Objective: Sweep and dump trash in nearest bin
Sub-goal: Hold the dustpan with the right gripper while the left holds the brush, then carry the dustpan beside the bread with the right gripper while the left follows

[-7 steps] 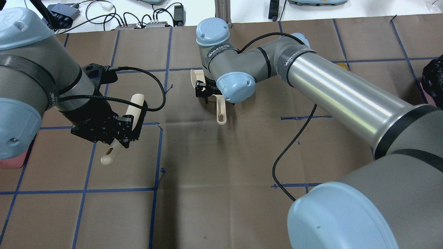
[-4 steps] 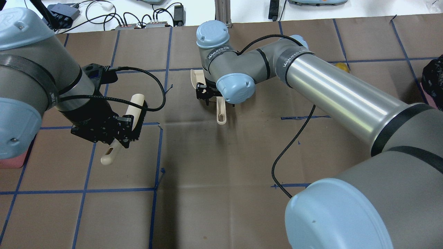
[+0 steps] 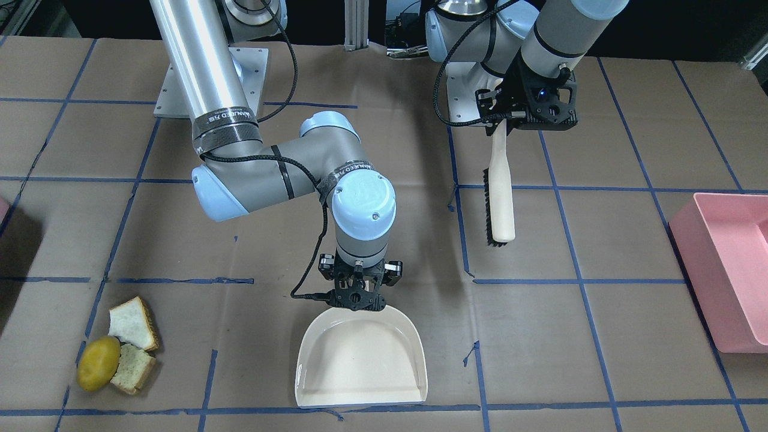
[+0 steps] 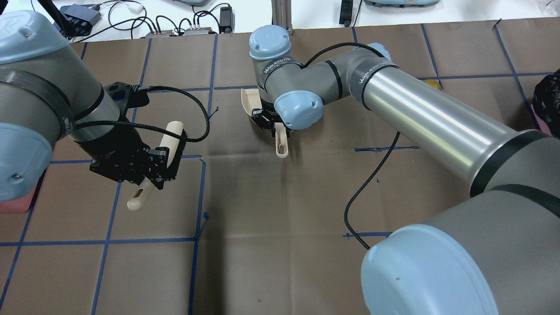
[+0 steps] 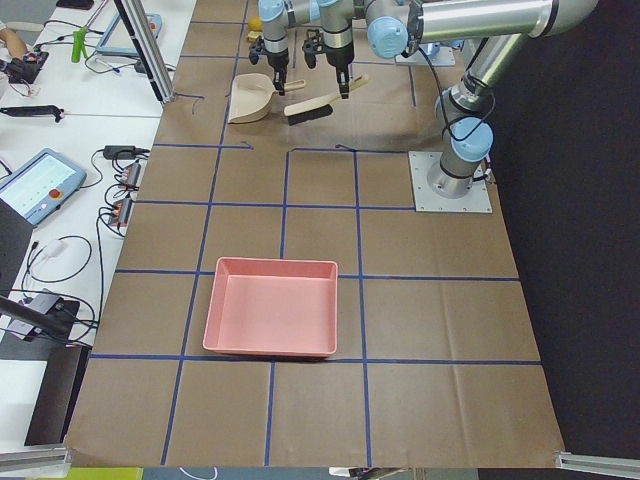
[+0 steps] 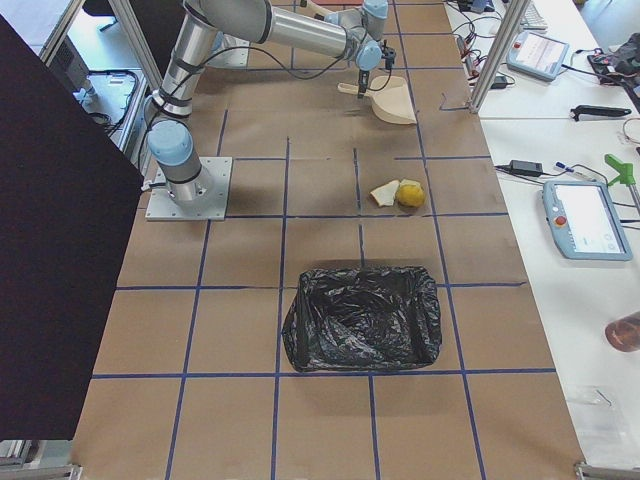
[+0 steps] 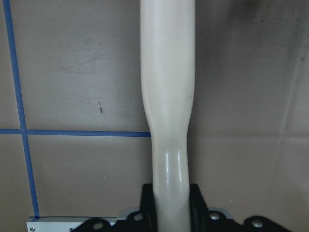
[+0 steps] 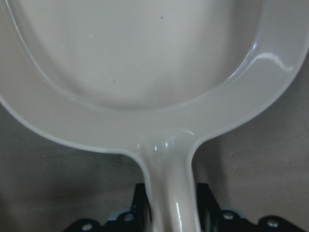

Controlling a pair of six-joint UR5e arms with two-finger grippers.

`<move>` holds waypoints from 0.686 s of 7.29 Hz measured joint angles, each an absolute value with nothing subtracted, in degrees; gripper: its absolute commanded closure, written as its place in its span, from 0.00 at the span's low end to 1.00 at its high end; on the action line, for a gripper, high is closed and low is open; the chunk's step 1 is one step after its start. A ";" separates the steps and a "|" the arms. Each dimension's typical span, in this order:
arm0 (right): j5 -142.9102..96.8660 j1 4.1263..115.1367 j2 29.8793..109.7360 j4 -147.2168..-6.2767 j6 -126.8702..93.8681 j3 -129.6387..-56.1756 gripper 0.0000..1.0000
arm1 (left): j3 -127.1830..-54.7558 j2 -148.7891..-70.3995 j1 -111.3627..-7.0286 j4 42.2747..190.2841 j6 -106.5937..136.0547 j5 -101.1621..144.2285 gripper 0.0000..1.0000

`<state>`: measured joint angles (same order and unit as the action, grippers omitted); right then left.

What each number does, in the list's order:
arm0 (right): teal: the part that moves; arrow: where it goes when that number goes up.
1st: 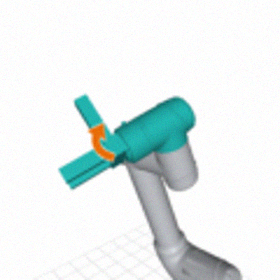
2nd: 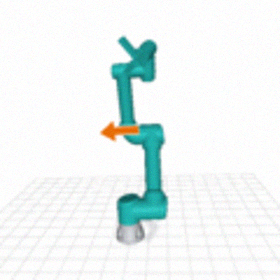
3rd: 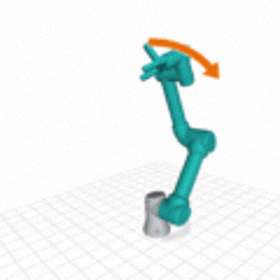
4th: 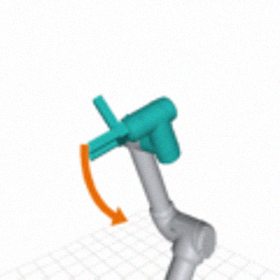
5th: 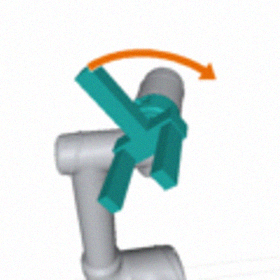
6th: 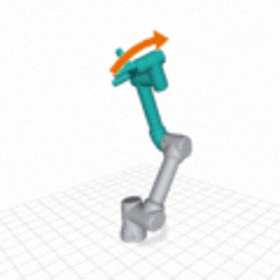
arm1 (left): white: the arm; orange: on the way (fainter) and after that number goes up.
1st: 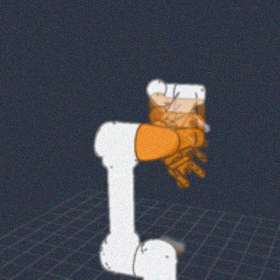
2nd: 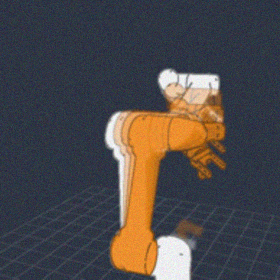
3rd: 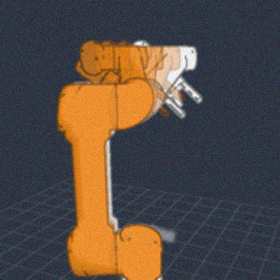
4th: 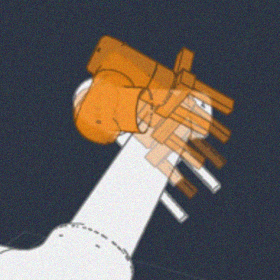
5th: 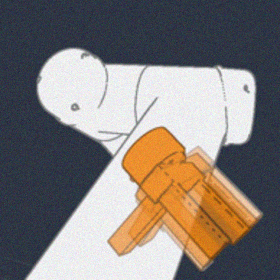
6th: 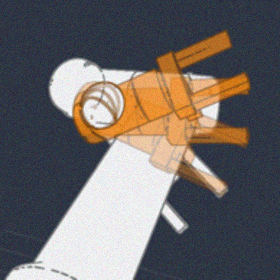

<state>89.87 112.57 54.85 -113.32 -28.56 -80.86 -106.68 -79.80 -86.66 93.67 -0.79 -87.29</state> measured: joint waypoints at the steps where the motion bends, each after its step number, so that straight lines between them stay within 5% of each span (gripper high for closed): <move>1: 89.87 112.37 55.05 -112.89 -28.54 -80.67 0.94 | -106.66 -79.80 -86.68 93.75 -0.79 -87.19 1.00; 5: 89.62 109.52 58.25 -106.60 -28.44 -76.16 0.94 | -106.60 -80.13 -86.78 93.30 -0.06 -86.79 1.00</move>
